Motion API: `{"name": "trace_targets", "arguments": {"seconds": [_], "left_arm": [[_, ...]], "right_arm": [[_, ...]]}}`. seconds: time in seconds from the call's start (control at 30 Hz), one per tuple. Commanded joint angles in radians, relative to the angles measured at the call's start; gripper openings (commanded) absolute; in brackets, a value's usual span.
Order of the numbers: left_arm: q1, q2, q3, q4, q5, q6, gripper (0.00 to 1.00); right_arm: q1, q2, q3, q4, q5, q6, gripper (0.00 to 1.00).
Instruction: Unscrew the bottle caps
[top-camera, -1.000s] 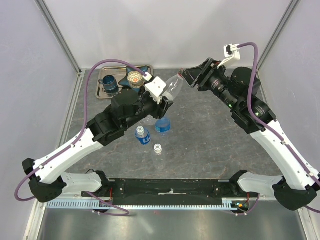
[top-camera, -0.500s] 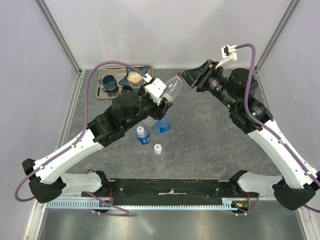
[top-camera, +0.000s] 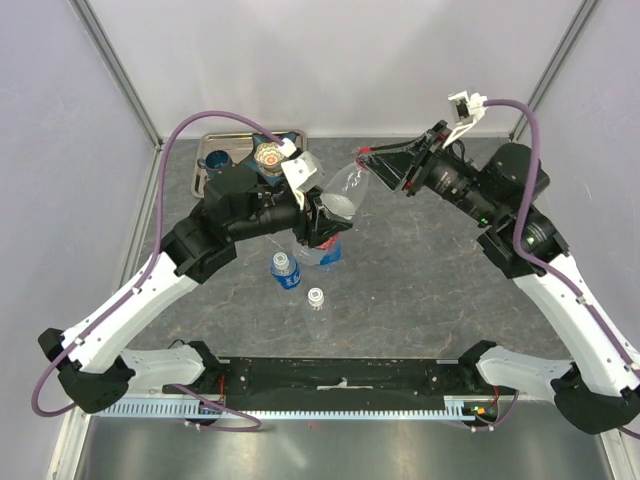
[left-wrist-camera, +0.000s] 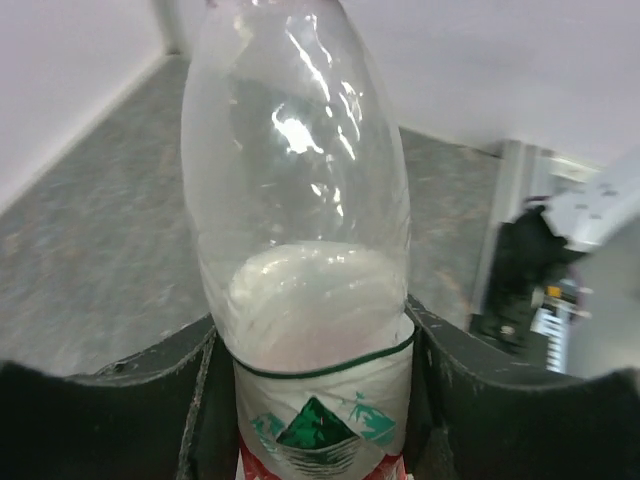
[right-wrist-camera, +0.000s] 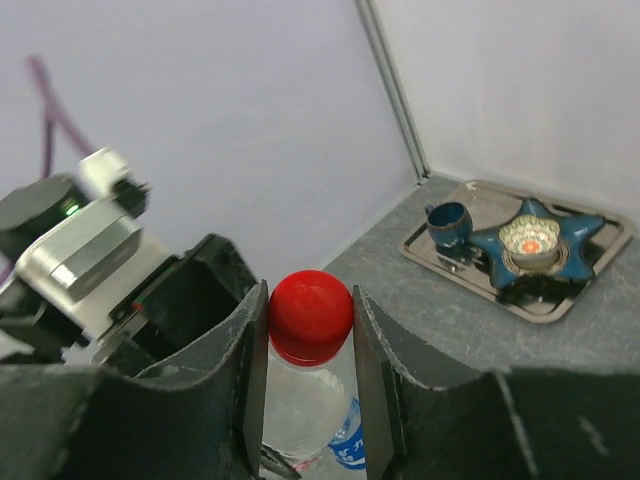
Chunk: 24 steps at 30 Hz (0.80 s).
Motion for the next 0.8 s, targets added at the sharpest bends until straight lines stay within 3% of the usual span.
{"name": "trace_targets", "arguments": {"seconds": [0.0, 0.23, 0.4, 0.77], "left_arm": [[0.007, 0.047, 0.098, 0.060, 0.563, -0.103, 0.15], [0.120, 0.053, 0.055, 0.230, 0.829, -0.279, 0.16], [0.200, 0.039, -0.014, 0.493, 0.960, -0.485, 0.14], [0.222, 0.065, -0.051, 0.572, 1.052, -0.550, 0.13]], "right_arm": [[0.013, -0.013, 0.010, 0.011, -0.235, -0.141, 0.00], [0.014, -0.077, -0.044, 0.085, -0.410, -0.198, 0.00], [0.014, -0.093, -0.044, 0.085, -0.517, -0.229, 0.00], [0.013, -0.078, -0.027, 0.082, -0.749, -0.253, 0.00]]}}
